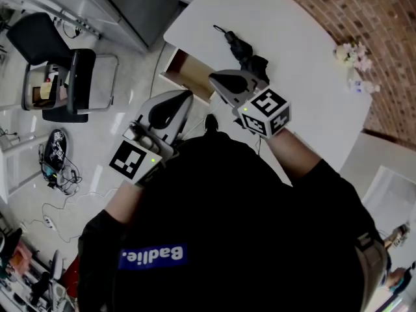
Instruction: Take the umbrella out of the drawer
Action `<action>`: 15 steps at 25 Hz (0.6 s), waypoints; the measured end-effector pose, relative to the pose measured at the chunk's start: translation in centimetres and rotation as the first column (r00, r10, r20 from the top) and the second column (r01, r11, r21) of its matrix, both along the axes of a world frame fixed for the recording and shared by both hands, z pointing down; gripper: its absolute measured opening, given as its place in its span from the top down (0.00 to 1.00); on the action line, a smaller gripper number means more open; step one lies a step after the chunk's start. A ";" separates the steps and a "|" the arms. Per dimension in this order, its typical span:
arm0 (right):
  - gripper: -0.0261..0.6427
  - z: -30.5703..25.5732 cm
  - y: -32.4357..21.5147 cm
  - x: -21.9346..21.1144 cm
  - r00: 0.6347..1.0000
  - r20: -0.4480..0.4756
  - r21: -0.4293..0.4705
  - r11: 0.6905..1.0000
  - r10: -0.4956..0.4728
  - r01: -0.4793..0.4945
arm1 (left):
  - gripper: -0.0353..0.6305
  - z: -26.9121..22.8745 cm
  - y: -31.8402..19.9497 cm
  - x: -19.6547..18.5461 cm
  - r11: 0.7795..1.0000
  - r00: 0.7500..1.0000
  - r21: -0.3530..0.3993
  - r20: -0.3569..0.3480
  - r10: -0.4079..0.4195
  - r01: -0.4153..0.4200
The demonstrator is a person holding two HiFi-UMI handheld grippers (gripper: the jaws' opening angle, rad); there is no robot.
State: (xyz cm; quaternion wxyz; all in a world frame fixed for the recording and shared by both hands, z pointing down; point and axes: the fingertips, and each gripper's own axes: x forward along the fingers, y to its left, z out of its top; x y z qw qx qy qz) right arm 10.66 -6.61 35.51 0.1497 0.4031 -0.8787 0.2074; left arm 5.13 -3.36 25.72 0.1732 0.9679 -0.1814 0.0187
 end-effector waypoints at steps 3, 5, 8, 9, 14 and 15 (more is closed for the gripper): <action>0.92 -1.7 0.5 -0.9 0.999 0.031 0.025 0.999 -0.024 0.023 | 0.95 -0.1 -0.1 -0.2 1.000 1.000 0.002 0.000 0.000 0.000; 0.92 -2.9 0.8 -1.5 0.997 0.059 0.040 0.998 -0.042 0.040 | 0.95 -0.2 -0.1 -0.4 1.000 1.000 0.004 0.001 0.001 -0.001; 0.92 -4.5 1.4 -2.2 0.993 0.098 0.060 0.996 -0.074 0.068 | 0.95 -0.3 0.0 -0.5 1.000 1.000 0.007 0.005 0.001 -0.001; 0.92 -4.9 1.6 -2.4 0.991 0.106 0.065 0.995 -0.081 0.074 | 0.95 -0.3 0.0 -0.5 1.000 1.000 0.008 0.005 0.001 -0.001; 0.92 -6.6 2.5 -3.3 0.986 0.124 0.100 0.990 -0.115 0.103 | 0.95 -0.5 0.4 -0.7 1.000 1.000 0.017 0.004 0.003 -0.003; 0.92 -6.9 2.6 -3.5 0.985 0.126 0.107 0.988 -0.120 0.107 | 0.95 -0.6 0.5 -0.7 1.000 1.000 0.020 0.003 0.004 -0.004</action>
